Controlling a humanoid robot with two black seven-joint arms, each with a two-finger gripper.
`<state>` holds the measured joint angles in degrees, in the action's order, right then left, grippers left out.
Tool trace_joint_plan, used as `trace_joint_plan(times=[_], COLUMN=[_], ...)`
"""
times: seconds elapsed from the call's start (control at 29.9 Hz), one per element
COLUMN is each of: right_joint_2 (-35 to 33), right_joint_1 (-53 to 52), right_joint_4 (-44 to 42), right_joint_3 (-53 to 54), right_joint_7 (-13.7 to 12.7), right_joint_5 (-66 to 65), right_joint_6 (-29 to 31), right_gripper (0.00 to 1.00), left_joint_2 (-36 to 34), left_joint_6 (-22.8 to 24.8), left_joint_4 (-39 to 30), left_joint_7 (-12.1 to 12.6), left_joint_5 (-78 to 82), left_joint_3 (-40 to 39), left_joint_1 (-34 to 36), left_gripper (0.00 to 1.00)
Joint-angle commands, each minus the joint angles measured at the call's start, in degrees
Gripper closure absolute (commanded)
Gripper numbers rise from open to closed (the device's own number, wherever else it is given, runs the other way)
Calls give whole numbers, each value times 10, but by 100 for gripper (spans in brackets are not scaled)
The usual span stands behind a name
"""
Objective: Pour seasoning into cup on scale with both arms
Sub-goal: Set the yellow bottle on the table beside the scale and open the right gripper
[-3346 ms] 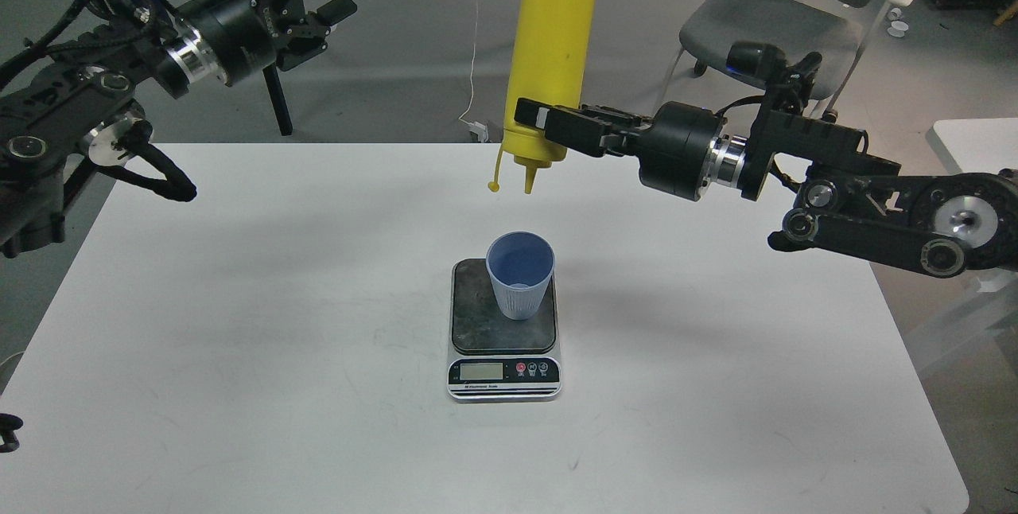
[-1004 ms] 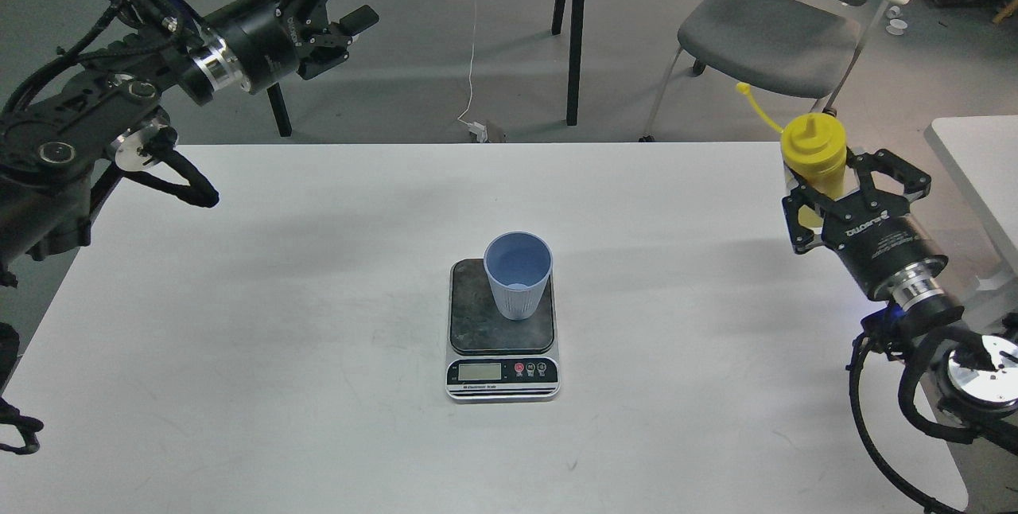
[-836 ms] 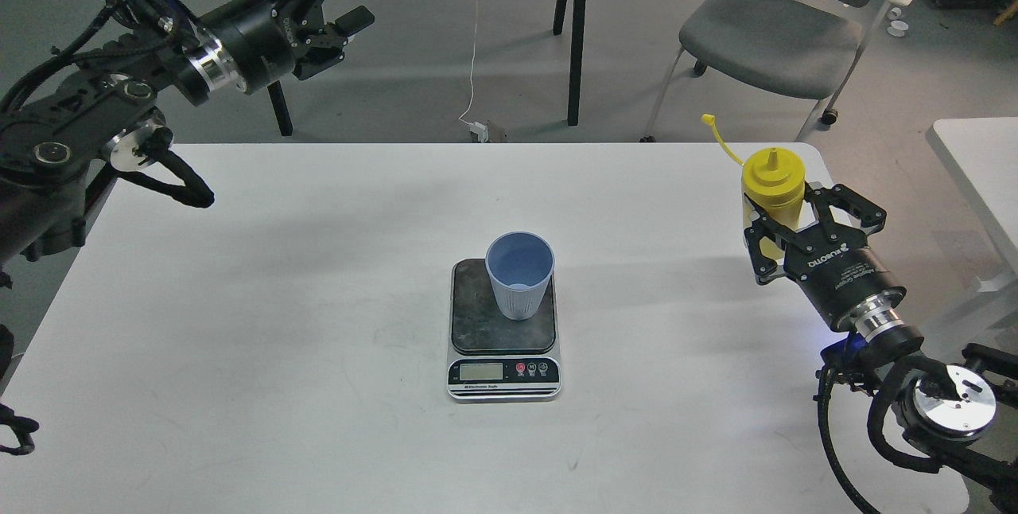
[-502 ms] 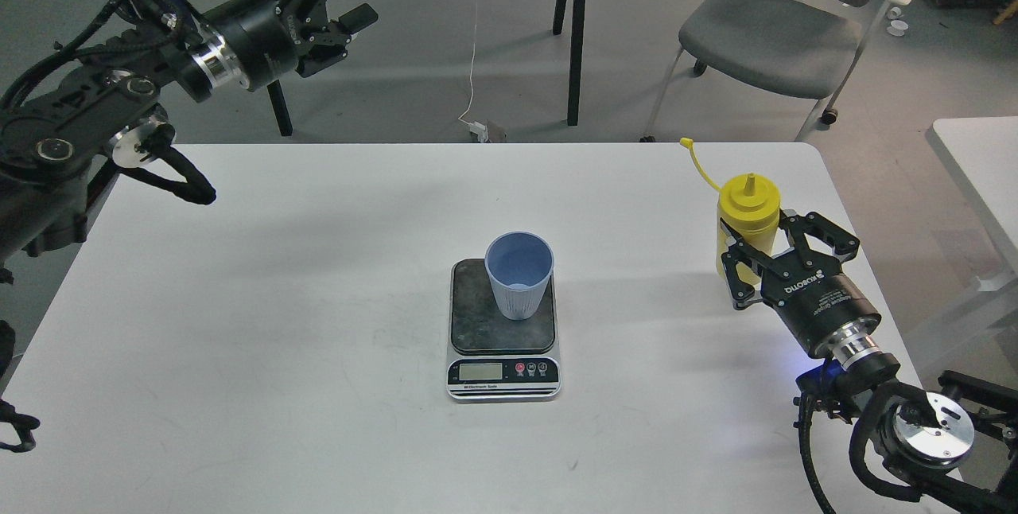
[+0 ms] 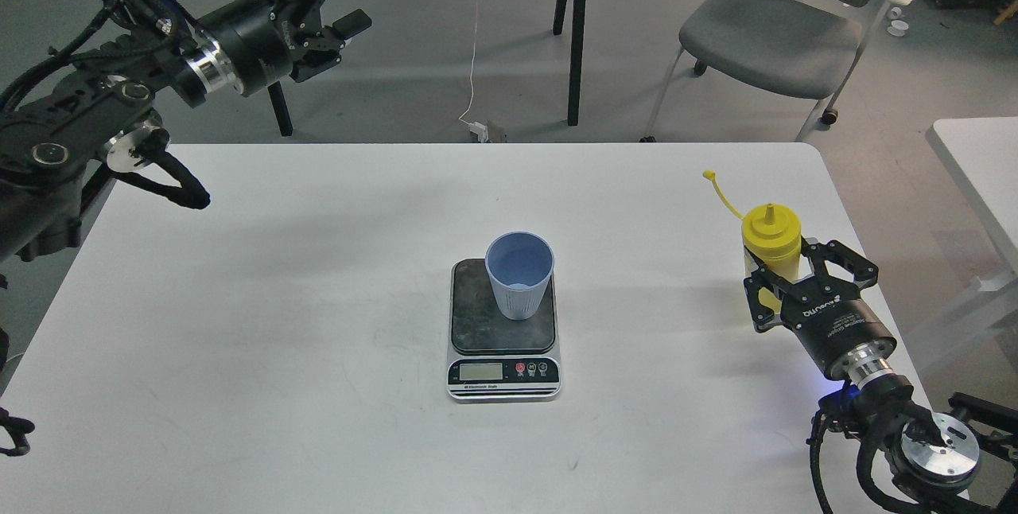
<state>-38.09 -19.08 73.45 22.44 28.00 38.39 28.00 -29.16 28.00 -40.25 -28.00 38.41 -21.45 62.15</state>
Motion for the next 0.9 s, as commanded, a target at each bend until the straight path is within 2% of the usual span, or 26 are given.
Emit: trace_joint_plan(times=[0.0,0.2,0.4,0.87], right_joint_2=[38,94,115,164], right_joint_1=[1,2,5,39], right_joint_4=[-32,-66,-73,-89], right_joint_3=[9,36,40,96], right_joint_7=[0,0,0,0], right_joint_5=[-16,-52,-59,-108], right_joint_6=[0,0,0,0], right_gripper=[59,59,59,57], left_joint_2=[0,-1,-12,-11], left_joint_6=[0,0,0,0], left_joint_4=[4,10,12,16], left_joint_7=[0,0,0,0], left_joint_5=[0,0,-1,-1], left_joint_3=[0,1,30,32], left_joint_1=[1,1,1,2], left_gripper=[2,2,2,2])
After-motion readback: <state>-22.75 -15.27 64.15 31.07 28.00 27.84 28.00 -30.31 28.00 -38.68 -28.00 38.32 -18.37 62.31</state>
